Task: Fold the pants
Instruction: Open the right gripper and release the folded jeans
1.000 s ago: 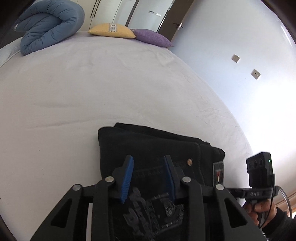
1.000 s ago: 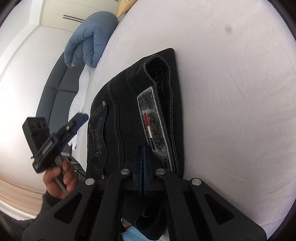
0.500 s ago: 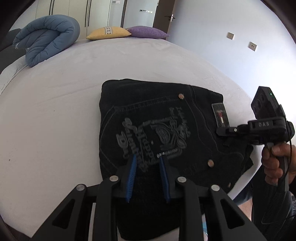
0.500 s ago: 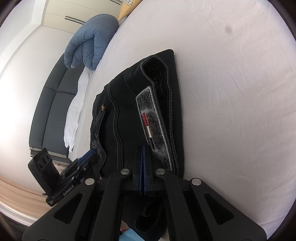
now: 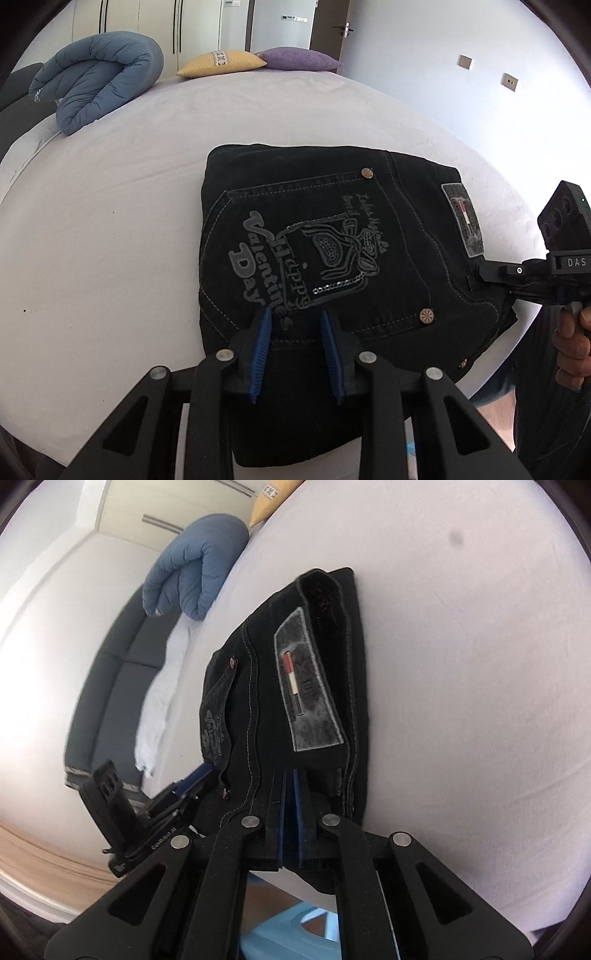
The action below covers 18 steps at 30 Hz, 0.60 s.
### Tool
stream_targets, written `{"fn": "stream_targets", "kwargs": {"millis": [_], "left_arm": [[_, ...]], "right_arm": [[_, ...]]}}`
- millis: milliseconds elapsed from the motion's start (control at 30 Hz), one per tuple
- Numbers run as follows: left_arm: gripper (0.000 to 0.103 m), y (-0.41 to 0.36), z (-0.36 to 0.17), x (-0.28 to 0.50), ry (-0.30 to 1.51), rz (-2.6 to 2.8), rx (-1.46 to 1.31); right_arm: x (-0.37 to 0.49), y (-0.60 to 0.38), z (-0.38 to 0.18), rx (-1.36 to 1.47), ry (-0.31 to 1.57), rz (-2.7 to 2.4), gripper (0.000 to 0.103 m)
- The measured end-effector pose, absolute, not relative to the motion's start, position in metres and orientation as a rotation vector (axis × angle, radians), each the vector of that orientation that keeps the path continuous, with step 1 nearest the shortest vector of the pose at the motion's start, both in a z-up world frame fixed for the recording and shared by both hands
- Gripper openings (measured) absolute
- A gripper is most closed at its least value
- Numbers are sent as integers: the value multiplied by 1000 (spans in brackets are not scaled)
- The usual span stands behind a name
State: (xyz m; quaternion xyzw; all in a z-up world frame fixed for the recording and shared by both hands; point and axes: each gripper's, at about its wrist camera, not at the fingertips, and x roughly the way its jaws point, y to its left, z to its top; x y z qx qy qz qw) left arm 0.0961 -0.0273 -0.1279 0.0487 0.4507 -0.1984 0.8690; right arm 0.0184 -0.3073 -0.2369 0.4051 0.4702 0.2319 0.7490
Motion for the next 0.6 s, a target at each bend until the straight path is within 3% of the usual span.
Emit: {"fn": "stream_targets", "kwargs": {"millis": [67,133,167,400,467,533,600], "left_arm": [[38,-30,-116,99,969,-395,123],[91,-30,-100,95,950,-349,142],[101,-31,-93,92,931,-318,153],[103,-32,-63,93,926,-277,128],[103,-30,-58,98,933,-278,112],[103,-29,-58,100,934,-274,117],[103,-25,-56,106,937,-271,128]], "right_arm": [[16,-310,-228,893,1022,489,3],[12,-313,-213,869,998,491,4],[9,-315,-209,865,981,495,5],[2,-339,-191,844,945,389,10],[3,-344,-191,853,948,364,28],[4,-351,-189,862,932,329,77],[8,-357,-184,855,905,332,80]]}}
